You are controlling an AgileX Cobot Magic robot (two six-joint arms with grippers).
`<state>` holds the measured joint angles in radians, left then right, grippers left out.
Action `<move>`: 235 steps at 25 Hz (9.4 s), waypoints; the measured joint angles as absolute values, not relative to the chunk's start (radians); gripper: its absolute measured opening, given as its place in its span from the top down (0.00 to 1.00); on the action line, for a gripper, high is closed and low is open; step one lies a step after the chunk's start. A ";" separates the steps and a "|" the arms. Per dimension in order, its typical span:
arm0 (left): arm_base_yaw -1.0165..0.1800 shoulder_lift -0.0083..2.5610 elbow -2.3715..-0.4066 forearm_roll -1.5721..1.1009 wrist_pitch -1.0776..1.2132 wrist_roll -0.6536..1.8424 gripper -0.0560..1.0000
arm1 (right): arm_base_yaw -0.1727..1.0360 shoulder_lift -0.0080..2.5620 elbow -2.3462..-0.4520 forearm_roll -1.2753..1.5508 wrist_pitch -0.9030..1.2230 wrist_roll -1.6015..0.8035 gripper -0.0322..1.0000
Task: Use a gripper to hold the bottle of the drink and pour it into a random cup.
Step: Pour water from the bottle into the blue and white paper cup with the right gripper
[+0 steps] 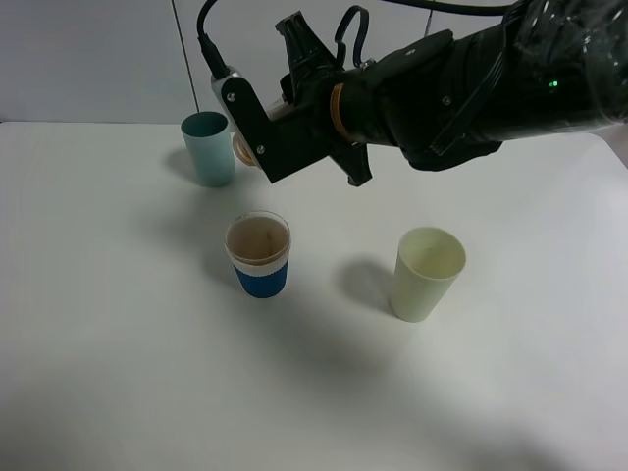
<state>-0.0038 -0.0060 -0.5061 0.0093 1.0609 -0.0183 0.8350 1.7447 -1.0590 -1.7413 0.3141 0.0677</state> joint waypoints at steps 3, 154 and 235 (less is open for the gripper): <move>-0.004 -0.006 -0.506 0.009 1.061 -0.018 0.07 | 0.837 1.745 -1.059 -1.741 0.317 0.067 0.62; -0.004 -0.006 -0.506 0.009 1.061 -0.018 0.07 | 0.895 1.745 -1.059 -1.741 0.406 -0.292 0.62; -0.004 -0.006 -0.506 0.009 1.061 -0.018 0.07 | 0.960 1.745 -1.059 -1.741 0.475 -0.262 0.62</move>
<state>-0.0038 -0.0060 -0.5061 0.0093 1.0609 -0.0183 0.9604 1.7447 -1.0590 -1.7410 0.4750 -0.2622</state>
